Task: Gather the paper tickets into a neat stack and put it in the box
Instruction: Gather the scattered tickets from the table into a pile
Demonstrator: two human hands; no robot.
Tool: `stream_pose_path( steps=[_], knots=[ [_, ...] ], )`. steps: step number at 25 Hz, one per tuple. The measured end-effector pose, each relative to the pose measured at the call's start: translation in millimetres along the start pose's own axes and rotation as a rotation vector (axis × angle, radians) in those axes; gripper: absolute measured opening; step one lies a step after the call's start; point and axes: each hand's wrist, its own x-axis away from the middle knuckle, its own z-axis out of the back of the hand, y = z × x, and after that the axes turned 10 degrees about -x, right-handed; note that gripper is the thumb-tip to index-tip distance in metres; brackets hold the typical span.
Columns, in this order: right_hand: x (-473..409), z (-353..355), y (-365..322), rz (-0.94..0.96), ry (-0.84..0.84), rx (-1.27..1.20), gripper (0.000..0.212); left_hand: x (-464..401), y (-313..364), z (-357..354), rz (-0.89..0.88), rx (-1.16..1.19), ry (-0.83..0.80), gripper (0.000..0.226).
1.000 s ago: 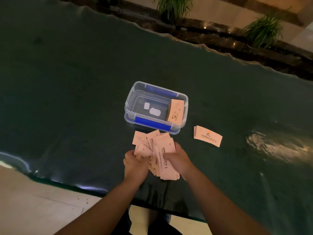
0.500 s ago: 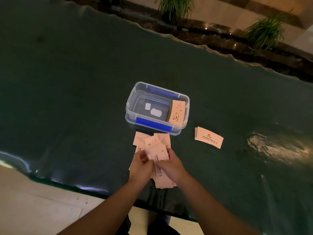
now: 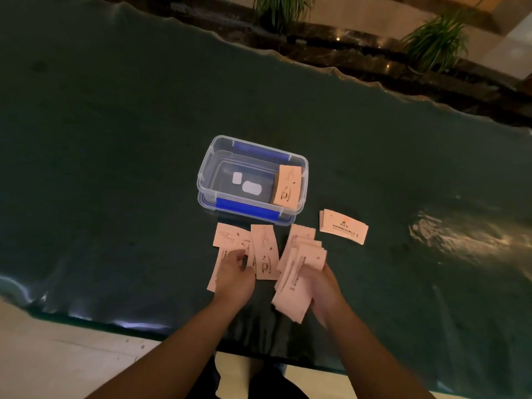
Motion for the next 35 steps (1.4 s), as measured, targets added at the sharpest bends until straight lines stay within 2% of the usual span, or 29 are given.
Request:
stream_pose_path(
  steps=[2, 7, 12, 18, 20, 22, 23, 25, 27, 29, 32, 35],
  knots=[
    [-4, 2, -7, -0.023, -0.015, -0.059, 0.046, -2, 4, -1, 0.001, -0.039, -0.012, 0.043],
    [-13, -15, -12, -0.053, -0.120, 0.059, 0.049, -2, 16, -5, 0.001, -0.015, -0.092, 0.040],
    [-16, -30, -15, -0.018, -0.089, 0.205, 0.054, 4, 19, -14, -0.028, 0.002, -0.217, 0.020],
    [-15, -34, -16, -0.018, -0.075, 0.382, 0.063, 5, 1, -12, -0.183, -0.143, -0.292, 0.030],
    [-13, -36, -18, -0.028, -0.107, 0.431, 0.064, 3, -6, -3, -0.263, -0.224, -0.204, 0.026],
    [-11, -39, -23, -0.012, -0.137, 0.495, 0.061, -2, -14, 9, -0.295, -0.421, 0.018, 0.034],
    [-11, -42, -26, 0.004, -0.156, 0.521, 0.060, -3, -18, 16, -0.254, -0.507, 0.123, 0.044],
    [-13, -53, -32, 0.031, -0.220, 0.566, 0.062, -7, -26, 30, -0.129, -0.555, 0.201, 0.063],
    [-17, -67, -37, 0.046, -0.281, 0.639, 0.064, -9, -30, 36, -0.079, -0.502, 0.180, 0.065],
    [-20, -80, -39, 0.056, -0.314, 0.710, 0.062, -11, -30, 36, -0.059, -0.401, 0.164, 0.056],
    [-25, -87, -35, 0.047, -0.284, 0.732, 0.061, -12, -27, 38, 0.013, -0.171, 0.138, 0.046],
    [-22, -85, -27, 0.023, -0.253, 0.711, 0.066, -13, -22, 39, 0.046, -0.074, 0.085, 0.045]
  ],
)
